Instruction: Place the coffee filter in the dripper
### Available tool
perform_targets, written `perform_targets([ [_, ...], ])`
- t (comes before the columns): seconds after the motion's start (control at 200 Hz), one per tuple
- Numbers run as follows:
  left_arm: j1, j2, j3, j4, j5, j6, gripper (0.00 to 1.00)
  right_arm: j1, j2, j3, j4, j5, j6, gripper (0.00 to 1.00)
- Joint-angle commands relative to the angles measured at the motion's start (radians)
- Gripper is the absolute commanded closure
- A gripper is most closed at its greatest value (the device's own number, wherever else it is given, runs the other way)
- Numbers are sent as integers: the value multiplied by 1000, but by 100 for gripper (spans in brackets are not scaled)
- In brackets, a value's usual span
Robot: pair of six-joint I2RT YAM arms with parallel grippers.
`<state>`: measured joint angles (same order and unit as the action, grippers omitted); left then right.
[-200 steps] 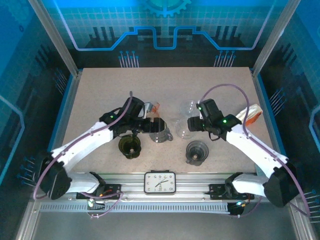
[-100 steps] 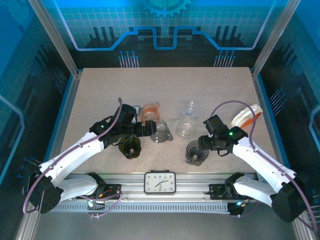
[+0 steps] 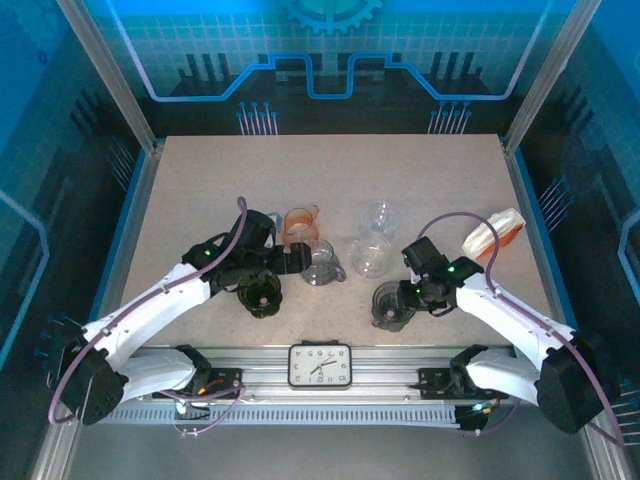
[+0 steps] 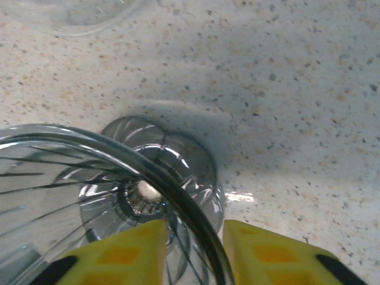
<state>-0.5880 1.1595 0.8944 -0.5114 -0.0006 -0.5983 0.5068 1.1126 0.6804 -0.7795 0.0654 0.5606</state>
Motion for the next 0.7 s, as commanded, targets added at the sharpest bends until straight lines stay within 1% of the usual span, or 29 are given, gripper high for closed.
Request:
perform_targets([
  [0.0, 30, 19, -5, 9, 10, -17, 1, -13, -9, 2, 34, -40, -9, 77],
  [0.07, 52, 33, 2, 26, 33, -18, 1, -13, -16, 8, 40, -52, -17, 85],
  [0.165, 71, 61, 26, 39, 50, -9, 1, -13, -32, 17, 42, -68, -29, 100],
  [0.35, 79, 145, 96, 55, 66, 21, 3, -14, -109, 76, -7, -75, -67, 100],
  [0.44, 78, 207, 148, 68, 89, 39, 5, -14, -139, 123, -44, -74, -84, 100],
  [0.58, 75, 338, 300, -6, 25, 96, 8, -14, -141, 163, -63, -87, -87, 100],
  [0.64, 69, 384, 357, -8, 14, 121, 10, -14, -146, 166, -58, -94, -86, 100],
  [0.69, 56, 418, 402, 7, 17, 143, 13, -14, -150, 167, -55, -96, -86, 100],
])
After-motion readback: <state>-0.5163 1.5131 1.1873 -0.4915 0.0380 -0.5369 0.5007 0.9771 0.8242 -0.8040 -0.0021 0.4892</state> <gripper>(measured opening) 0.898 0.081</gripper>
